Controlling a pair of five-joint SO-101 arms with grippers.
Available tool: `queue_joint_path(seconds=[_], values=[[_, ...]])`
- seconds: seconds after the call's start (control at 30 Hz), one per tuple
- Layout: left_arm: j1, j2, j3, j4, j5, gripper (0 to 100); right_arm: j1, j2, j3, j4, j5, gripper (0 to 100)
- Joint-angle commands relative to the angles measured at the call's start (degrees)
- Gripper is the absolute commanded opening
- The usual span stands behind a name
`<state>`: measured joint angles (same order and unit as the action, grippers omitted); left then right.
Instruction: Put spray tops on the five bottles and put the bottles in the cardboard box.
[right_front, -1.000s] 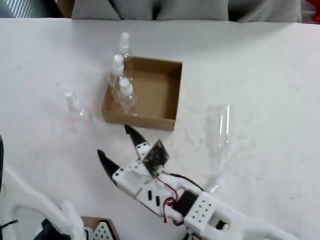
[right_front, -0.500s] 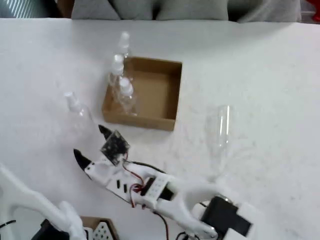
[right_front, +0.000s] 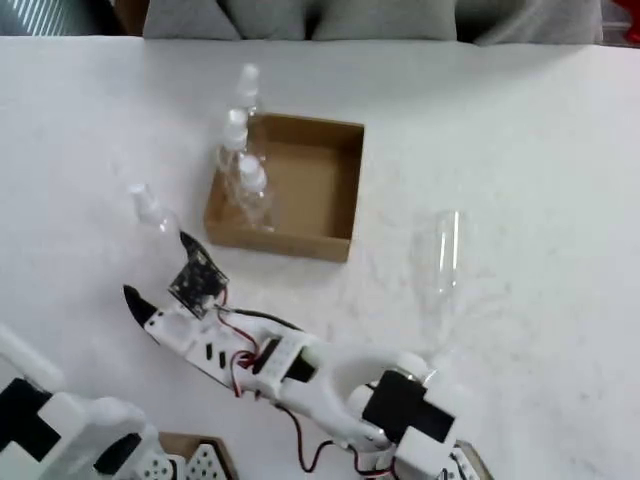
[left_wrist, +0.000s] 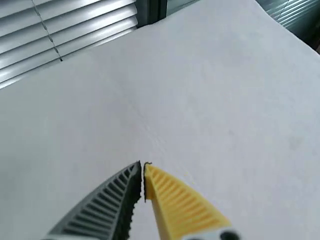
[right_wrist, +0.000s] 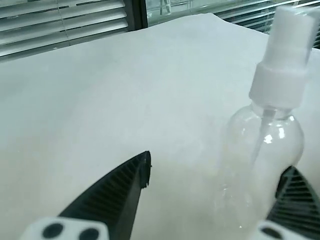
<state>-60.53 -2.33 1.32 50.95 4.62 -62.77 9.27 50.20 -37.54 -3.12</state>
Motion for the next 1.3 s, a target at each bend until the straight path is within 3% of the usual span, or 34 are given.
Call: queue_joint_path(seconds=[0.0,1.27], values=[[-0.57,-0.31,-4.75,0.09,0.70,2,1.45,1.01,-4.48,-1.27,0.97,36.6],[-2.15,0.04,-2.46,-0.70,0.70,2,6.90,17.54,-21.98,-4.62,1.05,36.6]])
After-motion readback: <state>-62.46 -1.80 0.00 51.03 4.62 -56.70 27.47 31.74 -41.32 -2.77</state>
